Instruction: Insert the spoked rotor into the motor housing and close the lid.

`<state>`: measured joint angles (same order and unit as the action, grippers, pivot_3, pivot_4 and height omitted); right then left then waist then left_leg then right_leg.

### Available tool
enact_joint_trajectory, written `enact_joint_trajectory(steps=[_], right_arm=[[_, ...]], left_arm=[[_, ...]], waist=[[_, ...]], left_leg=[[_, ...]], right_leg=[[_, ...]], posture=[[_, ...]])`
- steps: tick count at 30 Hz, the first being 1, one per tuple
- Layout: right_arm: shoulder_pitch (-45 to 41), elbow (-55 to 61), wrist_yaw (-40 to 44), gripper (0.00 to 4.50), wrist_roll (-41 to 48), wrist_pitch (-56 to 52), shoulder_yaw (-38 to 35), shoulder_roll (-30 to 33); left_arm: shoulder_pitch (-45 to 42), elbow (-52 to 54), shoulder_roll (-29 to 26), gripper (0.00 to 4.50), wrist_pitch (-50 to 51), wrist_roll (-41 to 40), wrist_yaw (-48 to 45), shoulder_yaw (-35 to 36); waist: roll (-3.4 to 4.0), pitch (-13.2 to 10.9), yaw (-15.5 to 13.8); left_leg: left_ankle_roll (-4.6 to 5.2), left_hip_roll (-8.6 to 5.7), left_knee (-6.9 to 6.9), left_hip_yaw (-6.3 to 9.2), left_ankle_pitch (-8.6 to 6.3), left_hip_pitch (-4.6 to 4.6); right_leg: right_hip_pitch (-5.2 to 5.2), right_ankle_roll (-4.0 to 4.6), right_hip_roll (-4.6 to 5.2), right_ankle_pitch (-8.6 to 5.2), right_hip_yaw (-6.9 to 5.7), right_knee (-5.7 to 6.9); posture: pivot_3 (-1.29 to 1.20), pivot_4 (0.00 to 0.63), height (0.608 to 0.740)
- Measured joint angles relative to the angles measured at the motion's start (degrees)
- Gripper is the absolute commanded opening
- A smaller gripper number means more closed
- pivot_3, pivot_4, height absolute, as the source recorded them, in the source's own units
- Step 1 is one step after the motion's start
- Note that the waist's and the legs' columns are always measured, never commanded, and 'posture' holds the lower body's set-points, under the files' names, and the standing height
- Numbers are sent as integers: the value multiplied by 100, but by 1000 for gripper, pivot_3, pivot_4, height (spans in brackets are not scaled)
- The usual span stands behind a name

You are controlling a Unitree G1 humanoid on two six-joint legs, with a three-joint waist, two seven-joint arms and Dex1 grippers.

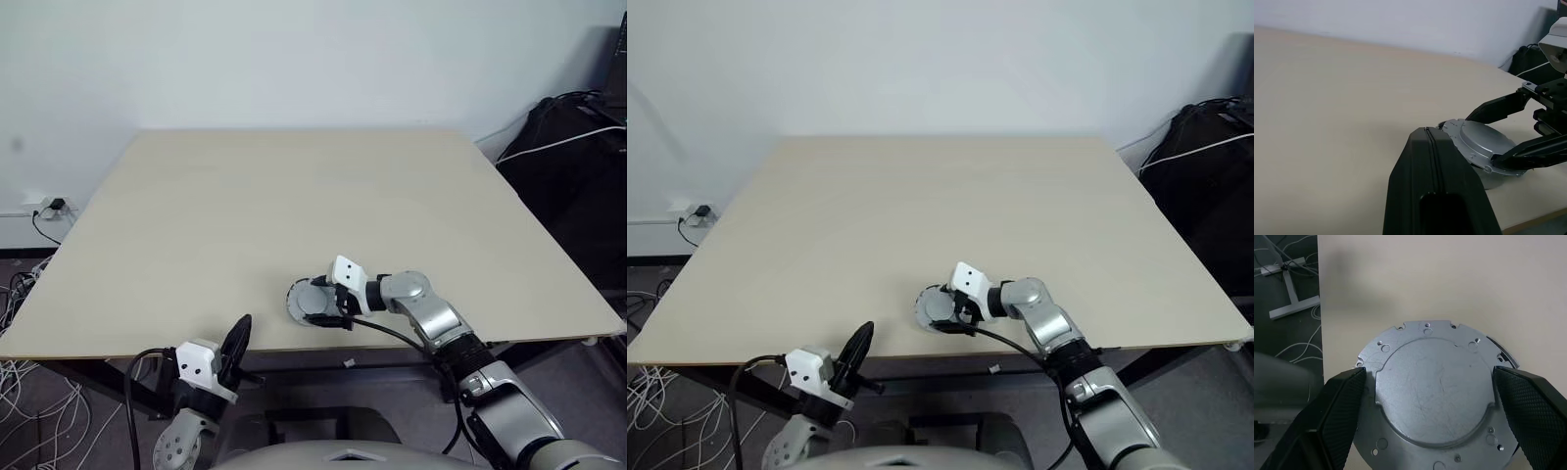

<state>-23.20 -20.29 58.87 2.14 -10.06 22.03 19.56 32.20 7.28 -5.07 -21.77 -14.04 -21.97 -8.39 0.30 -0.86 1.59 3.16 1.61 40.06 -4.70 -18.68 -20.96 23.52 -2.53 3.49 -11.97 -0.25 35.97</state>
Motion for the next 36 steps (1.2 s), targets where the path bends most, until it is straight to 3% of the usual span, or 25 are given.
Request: enact_joint_trajectory(steps=[4,9,10,36], right_arm=[[-39,-121,-7,4472,9,-14,-13,-2],[-64,-154,-27,3278,20,-53,-27,-12],[-64,-154,-30,3212,23,-58,-27,-13],[536,561,-667,3212,386,-605,-466,-216]], left_arm=[[27,43,-3,0,0,-2,41,1],[27,111,-6,0,29,-9,68,0],[14,134,-12,0,41,-11,68,2],[-101,159,-29,0,113,-56,-76,-20]], waist=[[0,0,0],[0,0,-2],[0,0,-2],[3,-4,-7]], left_leg=[[0,5,0,0,0,6],[0,6,0,1,0,9],[0,6,0,1,0,9],[2,6,0,-1,-1,-5]], right_leg=[[3,0,2,0,0,-1],[4,0,2,0,0,0],[4,0,2,0,0,0],[7,-1,3,0,0,-1]], posture=[[0,0,740],[0,0,740],[0,0,740],[0,0,740]])
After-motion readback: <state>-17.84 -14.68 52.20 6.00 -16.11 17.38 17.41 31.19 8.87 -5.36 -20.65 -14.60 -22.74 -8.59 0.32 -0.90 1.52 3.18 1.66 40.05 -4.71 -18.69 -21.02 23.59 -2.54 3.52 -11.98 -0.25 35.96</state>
